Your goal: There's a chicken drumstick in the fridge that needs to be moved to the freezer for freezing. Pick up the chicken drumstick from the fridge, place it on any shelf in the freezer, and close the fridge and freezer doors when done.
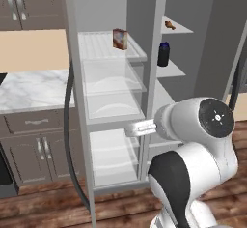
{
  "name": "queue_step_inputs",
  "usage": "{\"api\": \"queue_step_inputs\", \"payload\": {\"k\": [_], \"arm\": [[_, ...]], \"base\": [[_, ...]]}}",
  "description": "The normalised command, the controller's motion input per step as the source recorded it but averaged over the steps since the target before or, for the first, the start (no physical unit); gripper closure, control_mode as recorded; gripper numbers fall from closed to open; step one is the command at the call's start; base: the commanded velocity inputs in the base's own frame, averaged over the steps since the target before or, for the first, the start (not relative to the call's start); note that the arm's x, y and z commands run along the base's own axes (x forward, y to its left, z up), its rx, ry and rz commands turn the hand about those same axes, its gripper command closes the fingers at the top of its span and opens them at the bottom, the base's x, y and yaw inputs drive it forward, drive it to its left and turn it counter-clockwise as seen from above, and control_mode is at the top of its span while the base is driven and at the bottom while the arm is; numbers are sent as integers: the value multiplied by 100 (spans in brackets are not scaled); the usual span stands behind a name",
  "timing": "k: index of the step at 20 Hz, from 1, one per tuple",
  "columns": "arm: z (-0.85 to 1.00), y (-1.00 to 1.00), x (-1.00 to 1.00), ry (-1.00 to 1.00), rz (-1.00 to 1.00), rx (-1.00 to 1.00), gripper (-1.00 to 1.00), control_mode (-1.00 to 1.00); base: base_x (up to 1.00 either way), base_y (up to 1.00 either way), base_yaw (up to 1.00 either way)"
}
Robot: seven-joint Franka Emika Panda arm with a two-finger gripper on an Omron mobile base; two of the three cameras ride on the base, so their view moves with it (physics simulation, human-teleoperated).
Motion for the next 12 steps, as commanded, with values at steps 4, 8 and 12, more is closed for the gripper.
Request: {"api": "queue_step_inputs", "payload": {"k": [4, 8, 12], "arm": [[-7, 97, -49, -19, -2, 0, -100, -100], [-28, 100, 0, -19, -2, 4, -100, -100], [-31, 100, 4, -20, -3, 6, -100, -100]], "base": [[0, 0, 0], [0, 0, 0], [0, 0, 0]]}}
